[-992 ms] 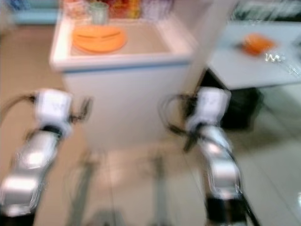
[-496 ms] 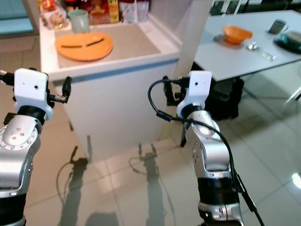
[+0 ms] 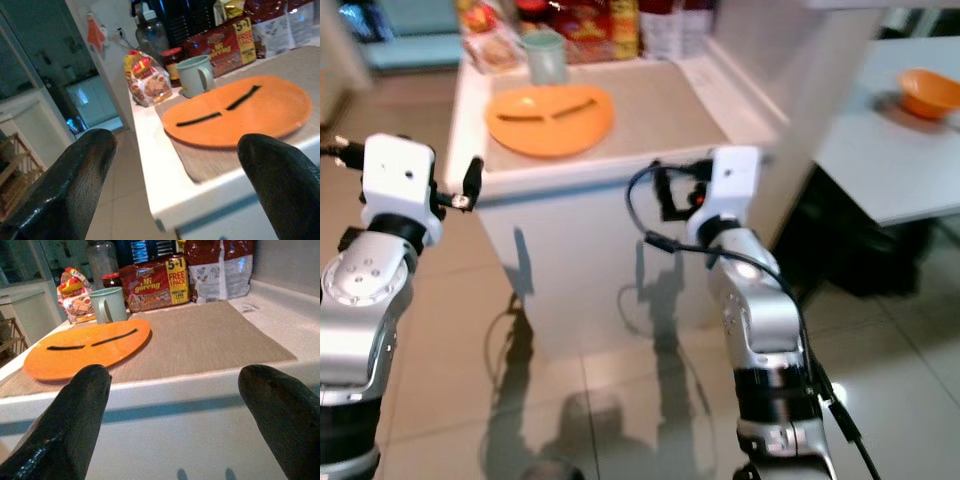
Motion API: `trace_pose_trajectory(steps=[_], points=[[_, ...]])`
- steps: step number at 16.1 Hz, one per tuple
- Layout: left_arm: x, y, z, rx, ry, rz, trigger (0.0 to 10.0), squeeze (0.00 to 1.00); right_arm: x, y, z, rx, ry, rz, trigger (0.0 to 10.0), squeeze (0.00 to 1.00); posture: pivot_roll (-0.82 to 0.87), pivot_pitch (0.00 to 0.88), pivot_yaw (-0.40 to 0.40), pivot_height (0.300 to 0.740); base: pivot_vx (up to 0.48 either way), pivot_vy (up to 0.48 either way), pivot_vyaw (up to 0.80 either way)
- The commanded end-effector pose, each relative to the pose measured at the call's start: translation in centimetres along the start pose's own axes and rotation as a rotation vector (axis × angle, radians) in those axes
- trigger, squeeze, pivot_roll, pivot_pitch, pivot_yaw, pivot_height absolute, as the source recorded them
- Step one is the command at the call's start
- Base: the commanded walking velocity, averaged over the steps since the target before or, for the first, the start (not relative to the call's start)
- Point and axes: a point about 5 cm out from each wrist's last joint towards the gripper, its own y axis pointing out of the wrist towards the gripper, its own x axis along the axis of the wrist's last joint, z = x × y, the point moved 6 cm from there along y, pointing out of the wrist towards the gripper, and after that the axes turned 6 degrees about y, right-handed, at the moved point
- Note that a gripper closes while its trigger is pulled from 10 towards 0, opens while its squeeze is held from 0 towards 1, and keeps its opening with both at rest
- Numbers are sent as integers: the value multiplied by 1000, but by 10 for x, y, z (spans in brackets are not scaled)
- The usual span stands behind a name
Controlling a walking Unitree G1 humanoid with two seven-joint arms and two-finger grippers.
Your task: Setting the table
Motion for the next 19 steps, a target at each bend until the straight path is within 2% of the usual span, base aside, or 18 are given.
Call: trace_pose_trajectory(steps=[1,4,5,6,7,8,9,10,11,12,16,18,19], points=[[5,0,-4,-14,0,-12,10000,0,-2,0,-5,2,-10,13,10000,1000,157,0,5,740,454,0,800],[4,0,-2,-19,-5,-12,10000,0,3,4,3,35,-15,-1,10000,1000,159,0,2,740,450,0,800],[5,1,-3,-27,-18,-17,10000,0,6,5,4,39,-13,-11,10000,1000,160,0,1,740,450,0,0],[7,1,-6,-44,-30,-24,10000,0,6,5,-1,13,-54,2,10000,1000,161,0,1,740,442,0,0],[10,0,-14,-84,-94,-36,10000,0,7,6,-6,5,-62,2,10000,843,162,0,-4,740,435,0,0],[11,-1,-17,-99,-118,-41,10000,0,8,5,-7,5,-60,-1,10000,843,161,0,-6,740,435,0,0],[13,-7,-34,-196,-256,-47,10000,0,7,5,-13,-22,-52,14,10000,0,161,0,-6,740,412,0,0],[13,-12,-43,-251,-268,-52,10000,0,10,4,-16,-33,-25,-1,10000,0,153,0,-9,740,405,0,-700],[9,-18,-54,-305,-214,-40,10000,0,11,-1,-16,-22,-41,-1,10000,0,139,0,-13,740,368,0,-756],[7,-18,-54,-302,-206,-31,10000,0,12,-2,-15,-17,-46,1,10000,0,138,0,-14,740,352,0,-756],[-4,-9,-31,-185,-110,7,10000,0,4,-11,-7,117,-64,75,10000,0,127,0,-29,740,164,0,-186],[-3,-8,-28,-197,-103,-5,10000,0,3,-15,-7,173,-87,114,10000,0,123,0,-38,740,0,0,0],[-10,-6,-30,-223,-96,15,10000,0,2,-18,-8,204,-104,139,10000,0,123,1,-45,740,0,0,0]])
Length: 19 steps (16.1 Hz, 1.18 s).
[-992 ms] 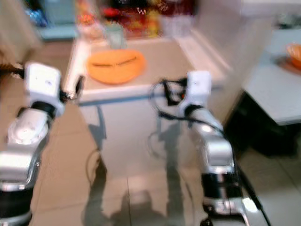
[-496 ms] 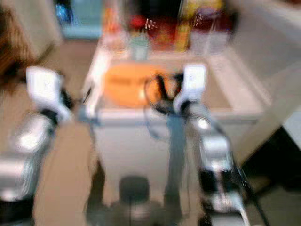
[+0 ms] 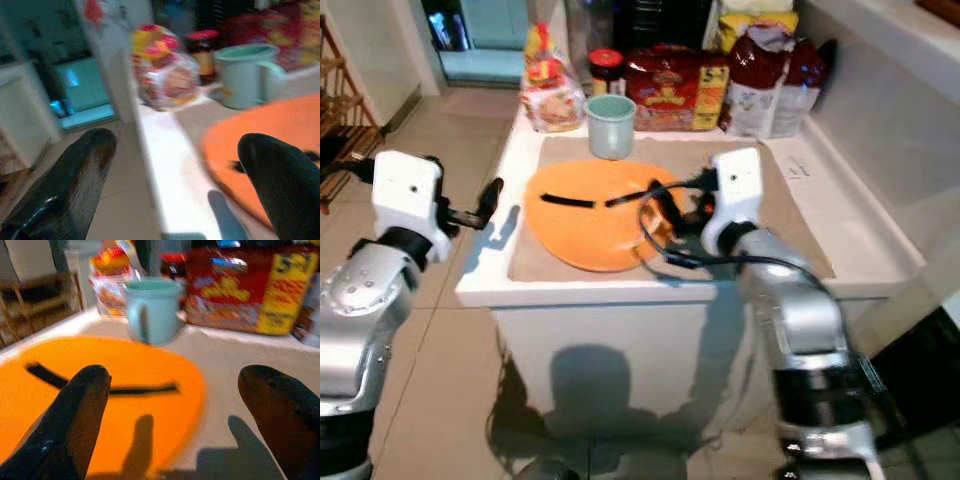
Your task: Setting the table
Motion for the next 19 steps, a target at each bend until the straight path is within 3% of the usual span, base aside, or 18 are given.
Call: trace_pose_trajectory(steps=[1,7,11,13,15,19], points=[[-5,5,-6,-42,20,12,10000,0,4,-4,4,38,7,-6,10000,0,123,2,-48,740,0,0,0],[-11,26,-8,-101,28,26,10000,0,9,-4,-2,32,26,-22,10000,0,123,6,-45,740,0,0,0],[-27,39,-13,-132,68,63,10000,0,8,-4,-1,29,27,-20,10000,0,113,0,-33,740,0,0,0],[-41,53,-9,-103,95,110,10000,0,5,-7,-1,25,11,-13,10000,0,109,0,-27,740,0,0,0],[-47,55,-9,-124,128,134,10000,0,6,-7,-1,24,8,-17,10000,0,108,0,-25,740,0,0,0],[-73,45,-26,-290,230,208,10000,0,7,-9,-7,7,10,-19,10000,0,111,0,-24,740,0,0,0]])
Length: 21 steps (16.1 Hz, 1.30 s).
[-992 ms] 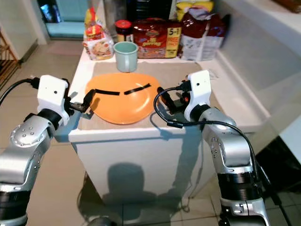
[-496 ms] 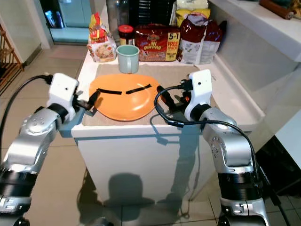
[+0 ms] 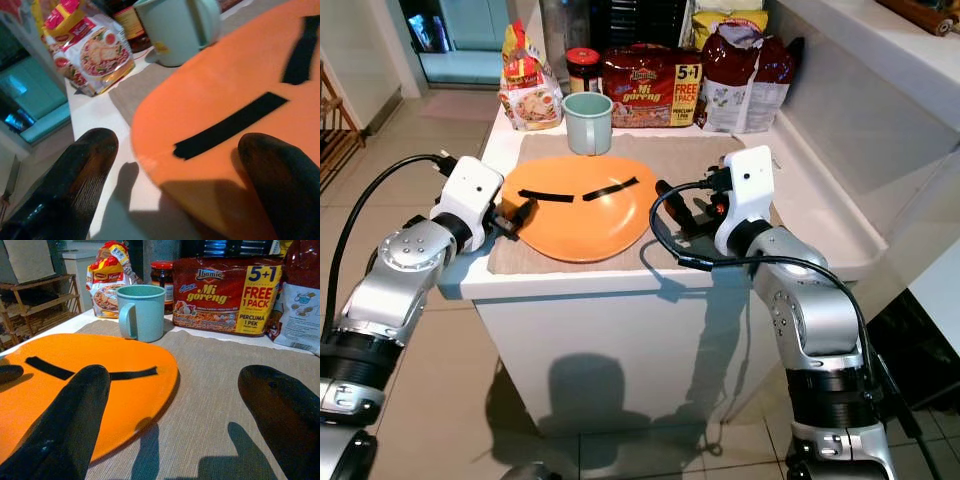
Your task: Setting the table
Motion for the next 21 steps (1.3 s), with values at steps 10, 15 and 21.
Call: trace_pose_trajectory(steps=[10,15,21], points=[[-35,-11,-48,-249,78,21,10000,0,-9,14,-29,-129,196,-15,10000,0,114,0,-28,740,0,0,0],[-33,-13,-62,-301,81,-19,10000,0,-13,25,-17,-46,419,-5,10000,0,109,0,-31,740,0,0,0],[-35,-14,-61,-300,84,-20,10000,0,-15,38,0,55,559,72,10000,1000,111,0,-41,740,0,0,0]])
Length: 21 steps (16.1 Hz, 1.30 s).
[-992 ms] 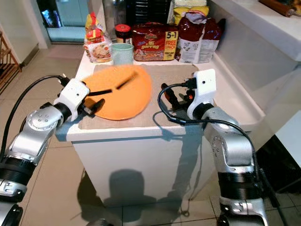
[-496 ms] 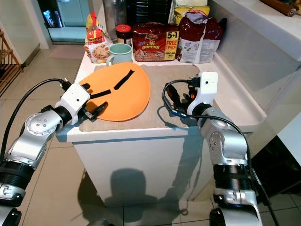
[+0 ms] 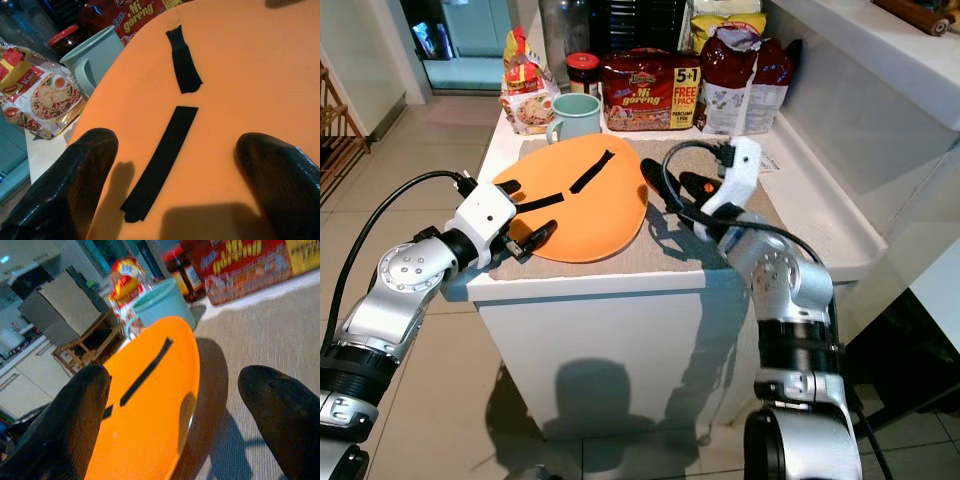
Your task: Setting the table
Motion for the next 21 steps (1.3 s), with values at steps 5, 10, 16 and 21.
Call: trace_pose_trajectory(steps=[5,10,16,21], points=[[-32,-4,-33,-121,-38,109,10000,0,-28,0,-17,-86,60,136,10000,1000,112,0,-40,740,0,0,0],[-31,-3,-33,-121,-41,101,10000,0,-43,-2,-3,37,243,187,10000,1000,114,0,-42,740,0,0,0],[-31,-3,-35,-125,-42,100,10000,0,-38,-3,-3,54,317,164,0,0,115,0,-44,740,0,0,0],[-29,-2,-33,-126,-37,95,10000,0,-39,-3,0,69,358,170,0,0,115,0,-45,740,0,0,0]])
